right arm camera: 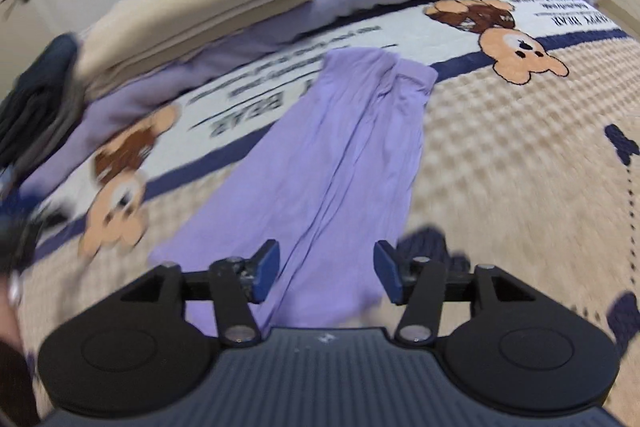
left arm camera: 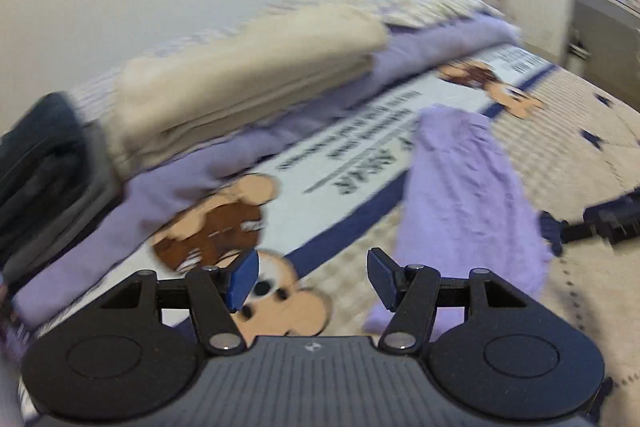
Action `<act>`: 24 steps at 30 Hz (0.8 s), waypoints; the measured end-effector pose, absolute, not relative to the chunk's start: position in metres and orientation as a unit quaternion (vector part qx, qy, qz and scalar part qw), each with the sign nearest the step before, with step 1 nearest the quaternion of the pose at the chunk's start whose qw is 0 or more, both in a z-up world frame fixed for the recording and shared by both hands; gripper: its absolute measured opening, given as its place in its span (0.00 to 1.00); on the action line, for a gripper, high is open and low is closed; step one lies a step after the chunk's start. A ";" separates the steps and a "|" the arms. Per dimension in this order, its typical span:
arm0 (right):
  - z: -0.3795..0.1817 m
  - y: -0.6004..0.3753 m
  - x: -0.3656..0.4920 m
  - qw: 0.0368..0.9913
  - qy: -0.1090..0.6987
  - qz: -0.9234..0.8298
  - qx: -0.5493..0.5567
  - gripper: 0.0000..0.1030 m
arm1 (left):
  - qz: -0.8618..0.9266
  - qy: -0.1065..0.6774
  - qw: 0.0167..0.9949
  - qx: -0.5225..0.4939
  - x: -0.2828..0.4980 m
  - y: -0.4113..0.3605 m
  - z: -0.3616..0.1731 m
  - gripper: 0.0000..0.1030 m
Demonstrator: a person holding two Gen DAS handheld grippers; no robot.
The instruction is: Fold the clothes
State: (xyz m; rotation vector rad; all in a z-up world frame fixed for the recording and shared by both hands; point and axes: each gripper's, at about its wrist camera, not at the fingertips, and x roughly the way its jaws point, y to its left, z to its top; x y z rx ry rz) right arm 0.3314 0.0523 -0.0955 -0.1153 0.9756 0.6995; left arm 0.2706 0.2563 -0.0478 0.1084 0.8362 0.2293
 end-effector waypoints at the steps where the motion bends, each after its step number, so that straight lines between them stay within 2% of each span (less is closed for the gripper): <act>1: -0.093 0.046 0.316 0.825 0.449 0.338 -0.060 0.59 | 0.104 0.407 0.906 0.053 0.273 0.256 -0.049 0.59; 4: -0.099 0.037 0.287 0.830 0.410 0.371 -0.072 0.59 | 0.004 0.442 0.897 0.007 0.292 0.272 -0.082 0.59; 7: -0.119 0.035 0.271 0.826 0.390 0.402 -0.064 0.58 | -0.053 0.459 0.887 0.019 0.297 0.278 -0.113 0.59; 13: -0.170 0.054 0.265 0.807 0.393 0.437 -0.054 0.58 | -0.134 0.454 0.881 0.002 0.295 0.288 -0.144 0.59; 17: -0.188 0.070 0.269 0.809 0.387 0.442 -0.030 0.59 | -0.159 0.451 0.878 -0.003 0.296 0.297 -0.154 0.59; 21: -0.190 0.077 0.269 0.806 0.371 0.461 0.004 0.51 | -0.174 0.444 0.878 -0.042 0.299 0.305 -0.154 0.59; 24: -0.187 0.076 0.267 0.811 0.354 0.466 0.009 0.51 | -0.187 0.449 0.869 -0.089 0.302 0.314 -0.157 0.59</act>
